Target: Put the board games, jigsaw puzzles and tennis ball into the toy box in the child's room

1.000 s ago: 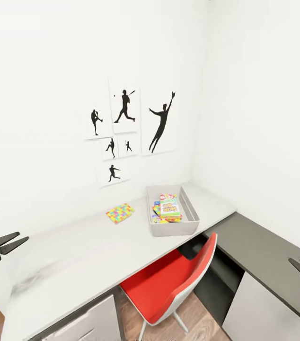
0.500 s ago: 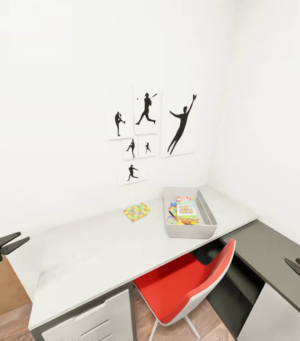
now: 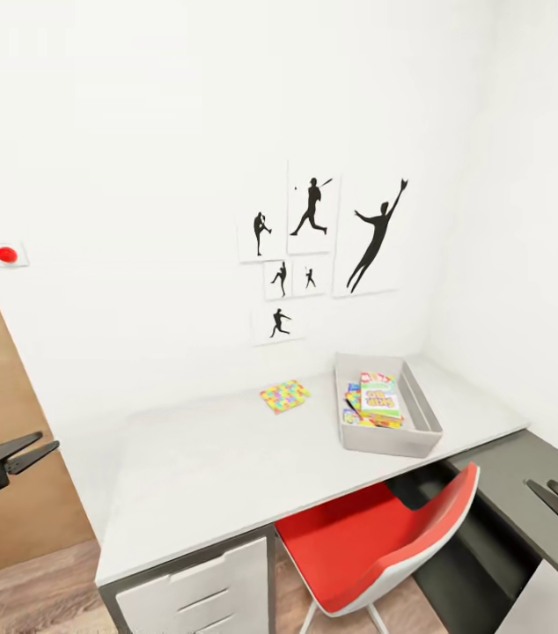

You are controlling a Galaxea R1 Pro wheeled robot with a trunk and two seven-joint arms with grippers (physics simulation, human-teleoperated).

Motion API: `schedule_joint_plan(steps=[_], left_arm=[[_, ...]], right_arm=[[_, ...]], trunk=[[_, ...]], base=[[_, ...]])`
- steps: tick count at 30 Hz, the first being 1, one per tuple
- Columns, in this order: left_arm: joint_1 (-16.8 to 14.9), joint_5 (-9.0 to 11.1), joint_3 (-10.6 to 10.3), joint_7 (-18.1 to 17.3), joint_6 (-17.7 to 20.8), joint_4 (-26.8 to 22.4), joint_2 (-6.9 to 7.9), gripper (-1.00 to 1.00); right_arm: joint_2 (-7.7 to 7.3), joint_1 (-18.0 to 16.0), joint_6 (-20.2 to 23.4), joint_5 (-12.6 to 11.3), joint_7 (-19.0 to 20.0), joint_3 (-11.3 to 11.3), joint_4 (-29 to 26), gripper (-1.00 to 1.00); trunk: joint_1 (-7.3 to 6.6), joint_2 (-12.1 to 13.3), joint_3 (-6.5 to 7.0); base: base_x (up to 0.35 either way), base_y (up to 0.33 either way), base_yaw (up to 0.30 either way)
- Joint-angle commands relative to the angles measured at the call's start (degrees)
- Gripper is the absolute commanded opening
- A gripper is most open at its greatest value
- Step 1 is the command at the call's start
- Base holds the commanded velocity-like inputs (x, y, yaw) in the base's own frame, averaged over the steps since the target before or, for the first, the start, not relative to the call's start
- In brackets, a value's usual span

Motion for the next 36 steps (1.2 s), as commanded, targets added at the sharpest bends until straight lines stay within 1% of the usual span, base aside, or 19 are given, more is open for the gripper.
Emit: schedule_joint_plan(steps=[1, 10, 16, 24, 36], left_arm=[[-0.07, -0.12, 0.00, -0.26, 0.61, 0.00, -0.01, 1.00], [-0.07, -0.12, -0.04, -0.26, 0.59, 0.00, -0.04, 1.00], [-0.07, -0.12, -1.63, -0.26, 0.61, -0.03, 0.01, 1.00], [-0.07, -0.12, -2.49, -0.26, 0.61, -0.08, 0.00, 1.00], [-0.07, -0.12, -2.72, -0.26, 0.61, -0.08, -0.01, 1.00]], right_arm=[[-0.02, 0.01, 0.33, -0.22, -0.02, 0.00, -0.02, 1.00], [-0.09, 0.01, 0.33, -0.22, -0.07, 0.00, -0.02, 1.00], [-0.05, 0.01, 0.33, -0.22, -0.16, 0.15, -0.02, 1.00], [-0.13, 0.01, 0.34, -0.22, -0.13, -0.09, -0.02, 1.00], [-0.12, 0.01, 0.33, -0.22, -0.11, -0.10, -0.02, 1.00]], trunk=[[0.03, -0.11, -0.07], [0.03, -0.11, 0.26], [0.03, -0.11, 0.45], [0.03, -0.11, 0.67], [0.03, -0.11, 0.95]], base=[[0.000, 0.000, 0.263], [0.000, 0.000, 0.267], [0.000, 0.000, 0.271], [0.000, 0.000, 0.272], [0.000, 0.000, 0.274]])
